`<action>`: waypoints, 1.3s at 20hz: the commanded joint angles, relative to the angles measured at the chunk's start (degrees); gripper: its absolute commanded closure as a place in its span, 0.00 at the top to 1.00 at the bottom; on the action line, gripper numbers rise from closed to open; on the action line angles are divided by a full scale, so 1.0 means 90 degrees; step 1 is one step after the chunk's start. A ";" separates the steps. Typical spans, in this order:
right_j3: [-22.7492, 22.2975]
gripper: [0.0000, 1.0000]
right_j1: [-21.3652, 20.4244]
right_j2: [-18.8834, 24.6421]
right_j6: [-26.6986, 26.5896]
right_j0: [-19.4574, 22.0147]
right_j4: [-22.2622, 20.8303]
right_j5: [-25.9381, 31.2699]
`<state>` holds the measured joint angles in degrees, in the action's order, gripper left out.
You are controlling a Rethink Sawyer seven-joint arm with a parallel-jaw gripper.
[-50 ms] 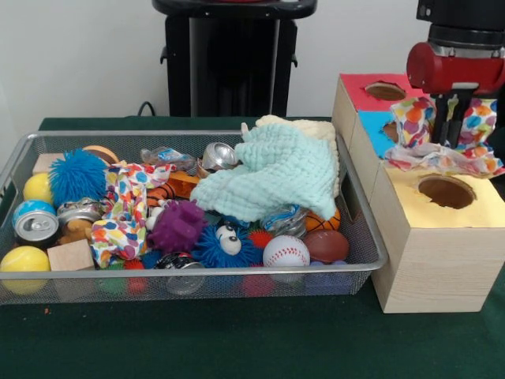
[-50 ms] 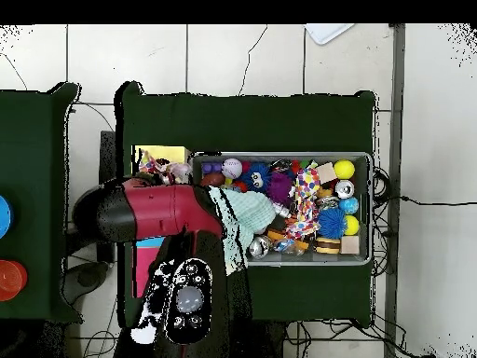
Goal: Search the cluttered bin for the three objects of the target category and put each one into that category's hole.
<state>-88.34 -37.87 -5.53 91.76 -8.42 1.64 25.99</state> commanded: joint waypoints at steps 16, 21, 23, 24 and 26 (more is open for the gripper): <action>0.0015 0.00 0.1746 0.0383 0.1176 0.0573 0.0233 -0.1332; -0.0092 0.00 0.1757 0.0717 0.1092 0.0816 0.0520 -0.0505; -0.0171 0.00 0.1747 0.0807 0.1081 0.0893 0.0597 -0.0375; -0.0198 0.00 0.1759 0.0863 0.1058 0.0943 0.0644 -0.0289; -0.0178 0.00 0.1813 0.0803 0.0967 0.0910 0.0588 -0.0251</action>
<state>-87.42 -31.78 -2.70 92.53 -4.15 5.85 17.13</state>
